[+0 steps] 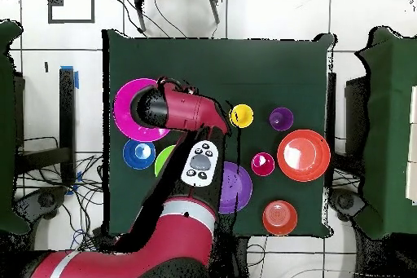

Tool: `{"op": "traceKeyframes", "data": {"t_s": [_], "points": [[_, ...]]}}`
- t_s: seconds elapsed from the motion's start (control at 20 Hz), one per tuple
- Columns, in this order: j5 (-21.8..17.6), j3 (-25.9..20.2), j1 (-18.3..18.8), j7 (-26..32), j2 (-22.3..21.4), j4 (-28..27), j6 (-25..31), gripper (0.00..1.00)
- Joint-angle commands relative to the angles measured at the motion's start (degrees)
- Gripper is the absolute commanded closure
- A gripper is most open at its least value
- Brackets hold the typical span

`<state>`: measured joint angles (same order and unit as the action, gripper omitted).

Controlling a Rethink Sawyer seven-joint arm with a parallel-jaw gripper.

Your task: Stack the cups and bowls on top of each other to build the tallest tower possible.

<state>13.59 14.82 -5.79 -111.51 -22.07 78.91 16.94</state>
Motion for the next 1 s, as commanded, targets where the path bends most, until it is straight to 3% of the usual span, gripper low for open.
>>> {"op": "traceKeyframes", "data": {"t_s": [0.05, 0.5, 1.0], "points": [[0.13, -5.96, 0.82, -7.88, 0.76, 1.75, -0.34, 0.00], [0.06, -6.91, 0.71, -7.45, -1.43, 4.01, 1.01, 0.00], [-6.47, -16.27, 5.77, 2.48, -2.97, 9.91, -0.35, 0.00]]}}
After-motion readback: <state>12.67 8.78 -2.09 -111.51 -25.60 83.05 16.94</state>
